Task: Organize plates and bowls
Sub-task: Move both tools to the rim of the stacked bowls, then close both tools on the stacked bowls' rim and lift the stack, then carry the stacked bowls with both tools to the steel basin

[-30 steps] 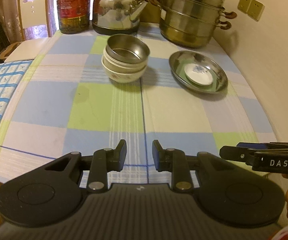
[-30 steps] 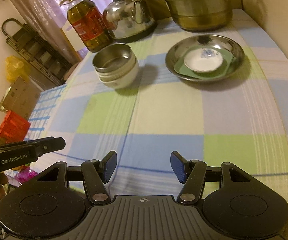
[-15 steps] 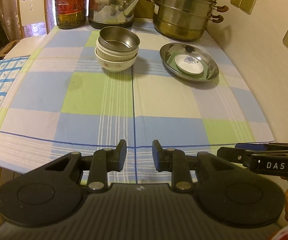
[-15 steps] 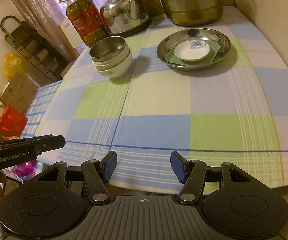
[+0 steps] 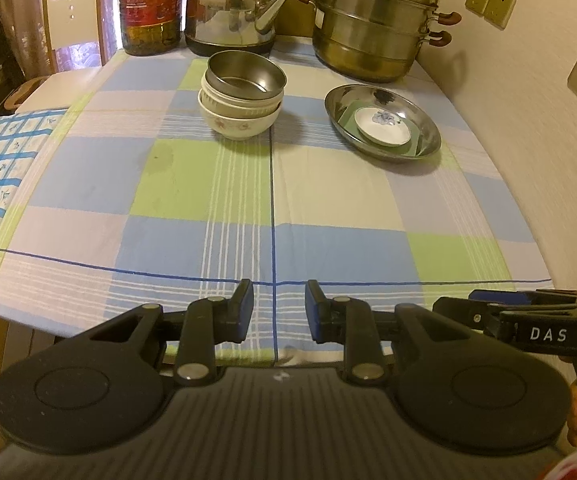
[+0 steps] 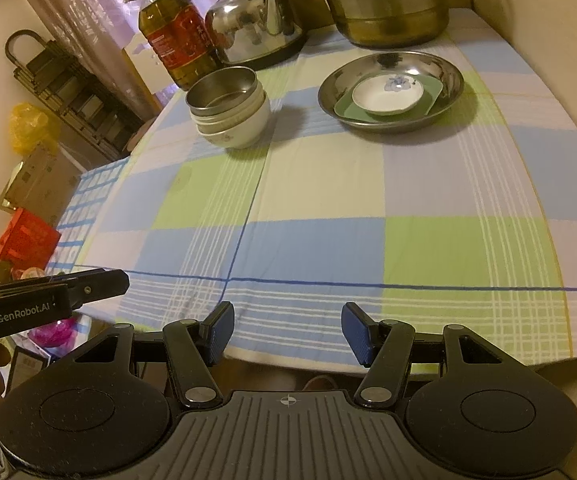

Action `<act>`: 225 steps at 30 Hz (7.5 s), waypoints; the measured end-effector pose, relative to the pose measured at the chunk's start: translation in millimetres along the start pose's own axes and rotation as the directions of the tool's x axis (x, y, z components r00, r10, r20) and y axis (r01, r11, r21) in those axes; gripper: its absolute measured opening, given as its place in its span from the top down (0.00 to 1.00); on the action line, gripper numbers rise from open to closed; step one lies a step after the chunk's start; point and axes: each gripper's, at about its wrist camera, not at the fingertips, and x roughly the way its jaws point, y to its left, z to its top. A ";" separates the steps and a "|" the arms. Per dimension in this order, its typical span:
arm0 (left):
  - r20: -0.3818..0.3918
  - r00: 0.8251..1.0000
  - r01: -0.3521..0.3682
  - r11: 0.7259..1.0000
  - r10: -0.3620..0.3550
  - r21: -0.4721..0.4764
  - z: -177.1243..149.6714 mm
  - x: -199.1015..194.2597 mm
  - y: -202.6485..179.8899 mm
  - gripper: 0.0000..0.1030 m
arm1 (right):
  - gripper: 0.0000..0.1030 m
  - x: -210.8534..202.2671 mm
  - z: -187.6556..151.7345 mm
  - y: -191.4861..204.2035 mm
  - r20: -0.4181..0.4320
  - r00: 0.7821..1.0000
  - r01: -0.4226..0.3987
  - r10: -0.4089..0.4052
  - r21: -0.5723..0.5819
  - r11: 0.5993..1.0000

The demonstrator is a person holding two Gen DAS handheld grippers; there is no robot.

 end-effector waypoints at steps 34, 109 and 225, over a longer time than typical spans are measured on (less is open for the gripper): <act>0.084 0.996 0.030 0.997 -0.036 0.074 152.1 99.1 98.2 0.77 | 0.42 99.4 119.7 4.1 0.093 0.992 0.066 -0.081 0.156 0.986; -0.083 0.985 0.150 0.988 -0.152 -0.030 249.2 229.0 133.7 0.90 | 0.85 228.3 244.3 26.1 0.056 0.998 0.015 -0.028 0.227 0.974; -0.118 0.971 0.218 0.971 -0.206 0.102 101.7 166.1 -43.3 0.77 | 0.78 75.2 86.8 -89.9 0.079 0.982 0.120 -0.169 0.423 0.898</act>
